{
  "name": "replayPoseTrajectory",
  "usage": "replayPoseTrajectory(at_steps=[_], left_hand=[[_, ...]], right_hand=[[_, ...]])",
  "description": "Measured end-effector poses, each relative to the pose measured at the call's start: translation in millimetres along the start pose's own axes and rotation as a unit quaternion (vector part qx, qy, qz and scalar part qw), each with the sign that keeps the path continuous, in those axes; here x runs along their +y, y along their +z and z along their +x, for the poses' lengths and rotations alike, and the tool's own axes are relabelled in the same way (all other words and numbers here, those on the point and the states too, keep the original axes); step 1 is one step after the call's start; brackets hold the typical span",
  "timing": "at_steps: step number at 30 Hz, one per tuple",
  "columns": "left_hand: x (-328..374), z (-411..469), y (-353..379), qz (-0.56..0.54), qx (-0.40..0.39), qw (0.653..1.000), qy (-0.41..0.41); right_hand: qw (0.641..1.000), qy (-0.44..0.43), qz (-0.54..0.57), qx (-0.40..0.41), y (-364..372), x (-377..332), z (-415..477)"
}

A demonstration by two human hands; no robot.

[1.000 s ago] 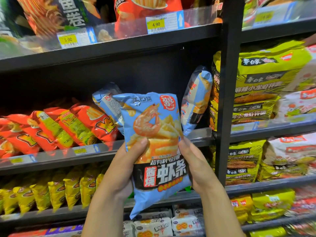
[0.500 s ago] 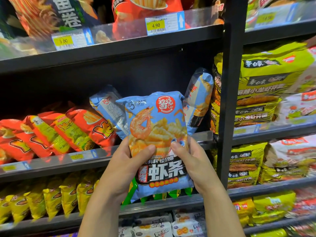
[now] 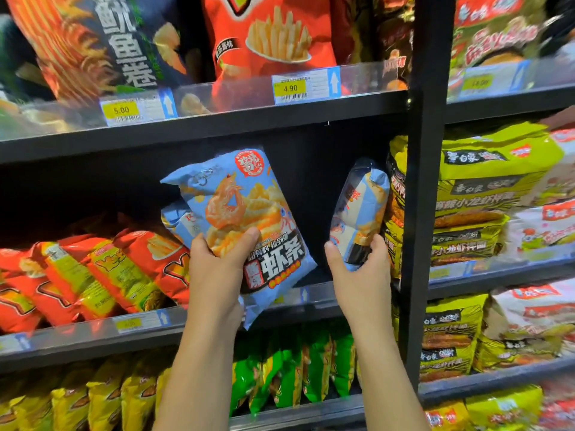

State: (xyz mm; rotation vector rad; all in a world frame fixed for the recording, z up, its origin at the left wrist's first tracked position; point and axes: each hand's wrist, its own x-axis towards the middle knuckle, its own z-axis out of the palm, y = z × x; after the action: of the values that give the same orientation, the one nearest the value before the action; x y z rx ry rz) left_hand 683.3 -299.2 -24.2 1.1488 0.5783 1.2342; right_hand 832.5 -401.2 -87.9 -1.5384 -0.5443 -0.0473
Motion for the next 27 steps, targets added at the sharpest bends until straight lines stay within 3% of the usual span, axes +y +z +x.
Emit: replayPoseTrajectory(at_steps=[7, 16, 20, 27], left_hand=[[-21.2, 32.6, 35.5, 0.006, 0.064, 0.998, 0.008], [-44.8, 62.2, 51.8, 0.092, 0.109, 0.987, 0.079], [-53.0, 64.5, 52.6, 0.156, 0.134, 0.975, 0.081], [-53.5, 68.5, 55.7, 0.169, 0.165, 0.969, 0.073]], right_hand=[[0.989, 0.006, -0.138, 0.057, 17.2, -13.4, 37.0], [0.98, 0.032, -0.174, 0.094, 37.1, -0.5, 59.7], [0.976, 0.027, -0.185, 0.11, 40.3, 4.8, 67.5], [0.972, 0.018, -0.221, 0.083, 42.1, 10.2, 76.2]])
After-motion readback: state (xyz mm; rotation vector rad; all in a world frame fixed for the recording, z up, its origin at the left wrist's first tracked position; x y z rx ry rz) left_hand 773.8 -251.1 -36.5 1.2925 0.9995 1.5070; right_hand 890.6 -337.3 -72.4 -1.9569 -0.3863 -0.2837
